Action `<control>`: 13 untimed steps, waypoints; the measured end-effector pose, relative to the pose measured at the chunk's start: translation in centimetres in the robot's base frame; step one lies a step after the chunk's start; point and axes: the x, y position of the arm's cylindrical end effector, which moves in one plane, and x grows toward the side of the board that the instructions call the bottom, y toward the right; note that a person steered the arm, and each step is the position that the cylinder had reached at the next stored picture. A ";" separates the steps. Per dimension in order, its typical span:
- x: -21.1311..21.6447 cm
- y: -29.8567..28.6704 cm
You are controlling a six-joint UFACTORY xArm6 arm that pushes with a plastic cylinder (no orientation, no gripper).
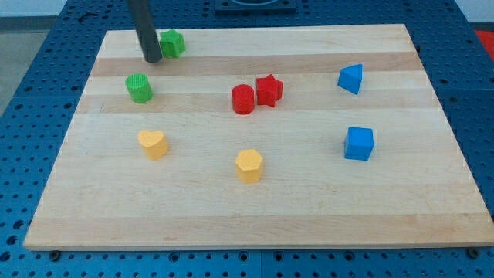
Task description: Push green circle towards top center
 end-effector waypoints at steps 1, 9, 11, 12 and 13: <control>1.8 -2.5; 5.8 5.5; 2.9 6.9; 2.5 8.5; 2.5 9.9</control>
